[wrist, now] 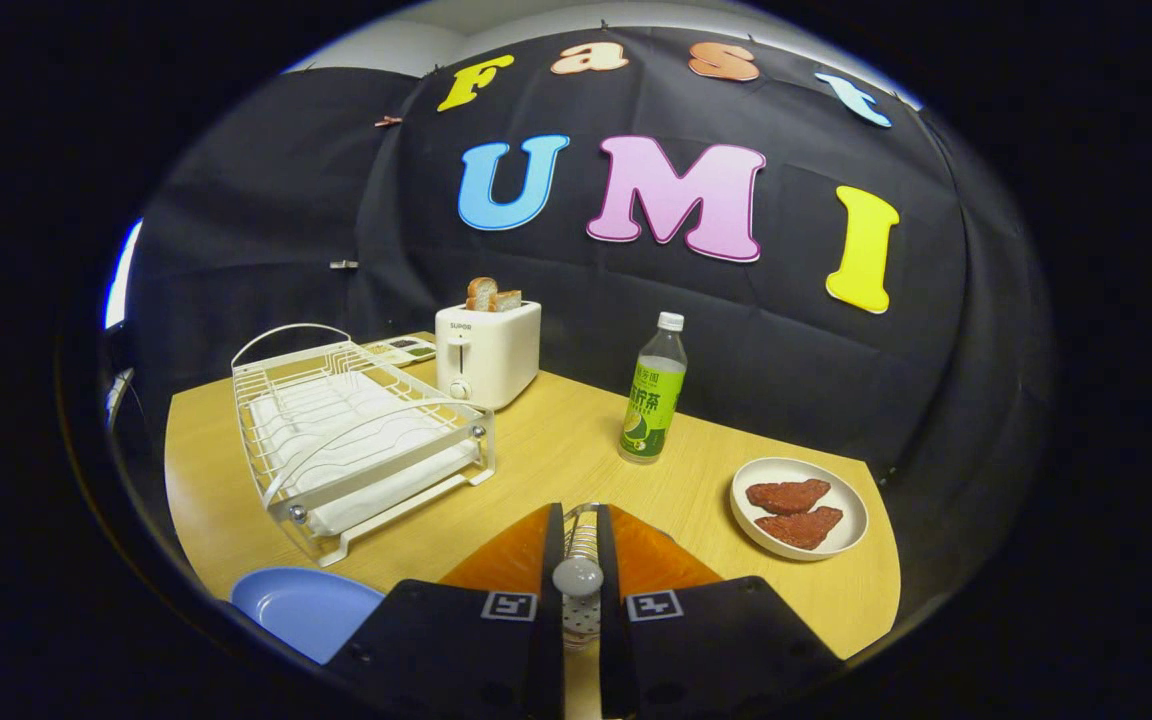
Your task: Take the plate from the dish rack, then take the spoon from the basket and place it into the plate.
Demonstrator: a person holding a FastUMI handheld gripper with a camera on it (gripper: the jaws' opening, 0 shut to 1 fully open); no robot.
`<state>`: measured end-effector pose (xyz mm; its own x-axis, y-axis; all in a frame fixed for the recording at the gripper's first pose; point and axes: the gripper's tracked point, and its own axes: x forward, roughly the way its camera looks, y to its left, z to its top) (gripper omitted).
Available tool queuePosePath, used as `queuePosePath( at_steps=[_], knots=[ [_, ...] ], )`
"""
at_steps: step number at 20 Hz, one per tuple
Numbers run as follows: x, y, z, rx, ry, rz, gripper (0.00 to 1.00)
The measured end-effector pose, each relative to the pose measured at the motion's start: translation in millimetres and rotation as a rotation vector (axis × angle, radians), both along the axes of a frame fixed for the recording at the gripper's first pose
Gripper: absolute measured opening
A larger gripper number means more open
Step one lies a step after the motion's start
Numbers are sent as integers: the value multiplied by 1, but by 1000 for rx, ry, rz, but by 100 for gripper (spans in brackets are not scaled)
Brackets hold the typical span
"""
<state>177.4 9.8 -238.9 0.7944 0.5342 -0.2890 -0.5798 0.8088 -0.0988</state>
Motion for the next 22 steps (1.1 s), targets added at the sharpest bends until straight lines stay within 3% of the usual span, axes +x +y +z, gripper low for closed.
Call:
queuePosePath(
  at_steps=[9,14,19,22],
  knots=[
    [9,-9,23,49,56,-22,14],
    [5,-26,63,86,64,-35,14],
    [-19,-32,126,182,52,31,14],
    [-55,-22,134,221,95,114,14]
  ],
)
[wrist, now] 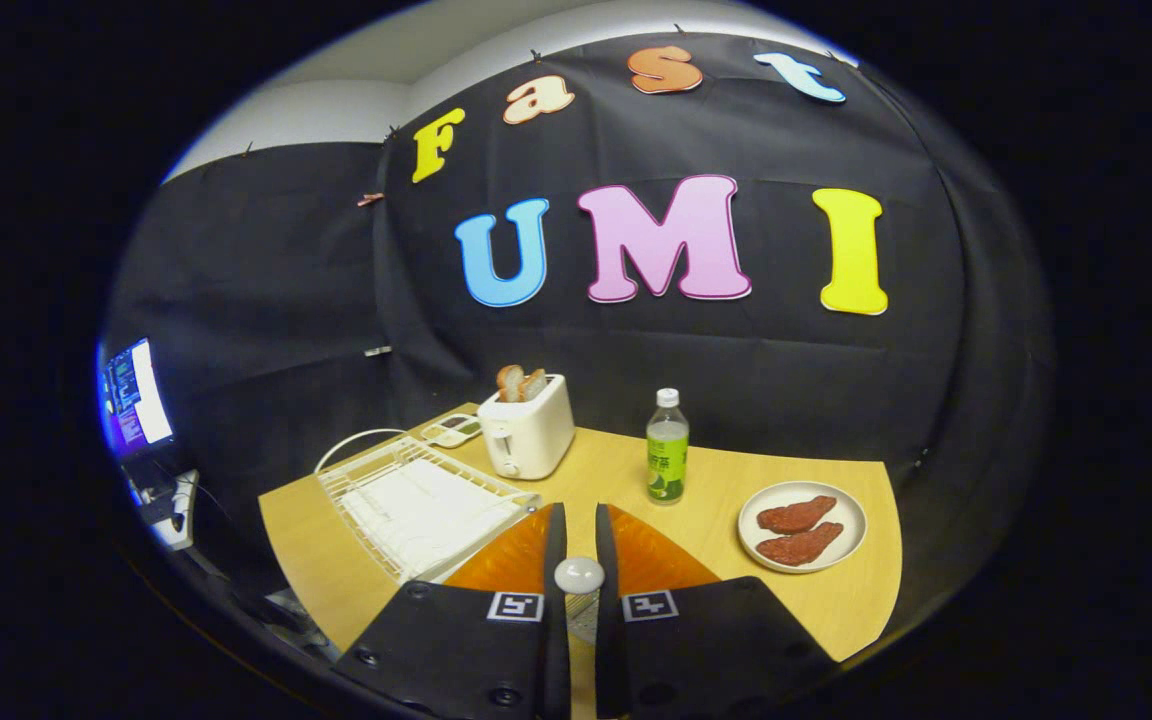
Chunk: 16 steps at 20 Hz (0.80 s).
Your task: Take the plate from the dish rack, then take the spoon from the basket and place it into the plate.
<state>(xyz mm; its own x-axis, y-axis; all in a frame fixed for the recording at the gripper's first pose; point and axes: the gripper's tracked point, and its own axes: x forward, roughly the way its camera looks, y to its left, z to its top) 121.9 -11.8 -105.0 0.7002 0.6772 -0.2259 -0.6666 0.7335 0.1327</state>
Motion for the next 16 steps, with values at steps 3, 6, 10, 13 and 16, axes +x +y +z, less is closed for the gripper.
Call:
queuePosePath(
  at_steps=[3,6,10,13,16],
  knots=[
    [-38,15,-5,-5,-5,97,14],
    [-77,39,-25,-19,43,196,14],
    [-102,66,-56,-54,91,291,14],
    [-104,80,-81,-101,95,323,14],
    [-106,91,-104,-143,87,351,14]
  ],
)
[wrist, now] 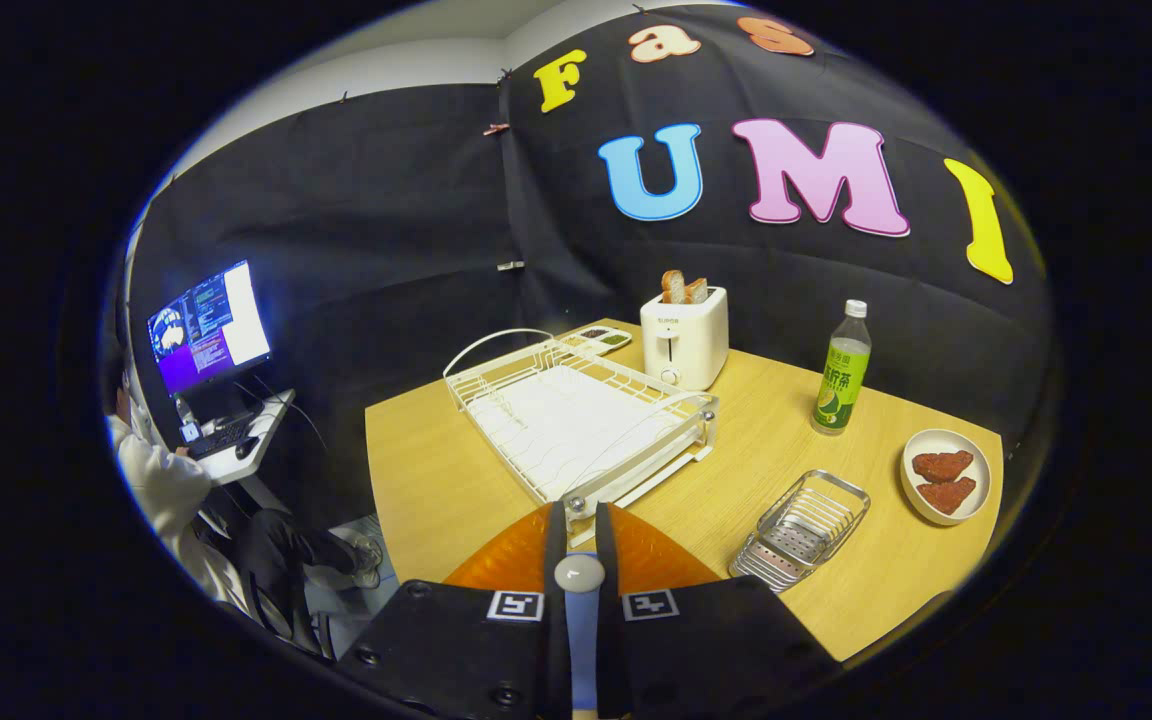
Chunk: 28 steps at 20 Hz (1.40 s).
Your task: Take the plate from the dish rack, then take the spoon from the basket and place it into the plate.
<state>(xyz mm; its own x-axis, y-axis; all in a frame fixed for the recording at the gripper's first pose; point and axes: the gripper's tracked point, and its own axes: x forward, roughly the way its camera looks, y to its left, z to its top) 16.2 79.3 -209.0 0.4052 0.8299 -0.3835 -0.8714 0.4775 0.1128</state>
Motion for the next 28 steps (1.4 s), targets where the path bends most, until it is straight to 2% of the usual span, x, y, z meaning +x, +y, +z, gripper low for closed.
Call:
queuePosePath(
  at_steps=[4,11,18,20,24,25,28],
  knots=[
    [-7,-2,-35,-89,-5,28,15],
    [-28,-22,-61,-127,91,20,18],
    [-28,-29,-73,-164,102,7,22],
    [-26,-28,-69,-147,104,-3,33],
    [-15,-28,-39,-65,94,-47,97],
    [-10,-32,-25,-39,85,-69,100],
    [10,-45,22,51,34,-148,99]
  ],
)
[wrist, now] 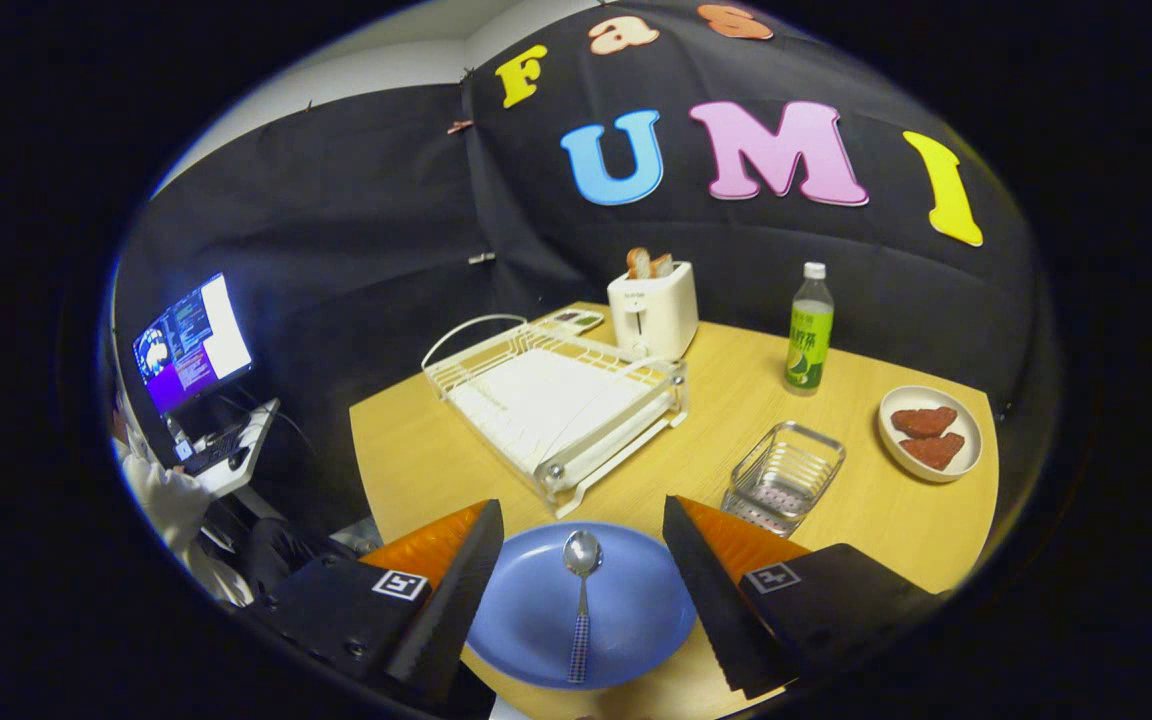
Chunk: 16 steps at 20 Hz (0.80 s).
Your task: Take the plate from the dish rack, then take the spoon from the basket and place it into the plate.
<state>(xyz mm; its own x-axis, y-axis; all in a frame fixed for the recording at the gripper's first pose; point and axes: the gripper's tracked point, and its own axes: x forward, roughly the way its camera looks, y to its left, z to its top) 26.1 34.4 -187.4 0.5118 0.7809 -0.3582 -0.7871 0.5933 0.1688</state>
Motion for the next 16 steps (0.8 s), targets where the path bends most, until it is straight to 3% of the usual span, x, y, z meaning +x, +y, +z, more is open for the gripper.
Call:
queuePosePath(
  at_steps=[5,9,16],
  knots=[
    [45,-44,84,102,-151,-180,98],
    [68,-99,135,148,-249,-370,98],
    [39,-179,171,107,-354,-704,98]
  ],
)
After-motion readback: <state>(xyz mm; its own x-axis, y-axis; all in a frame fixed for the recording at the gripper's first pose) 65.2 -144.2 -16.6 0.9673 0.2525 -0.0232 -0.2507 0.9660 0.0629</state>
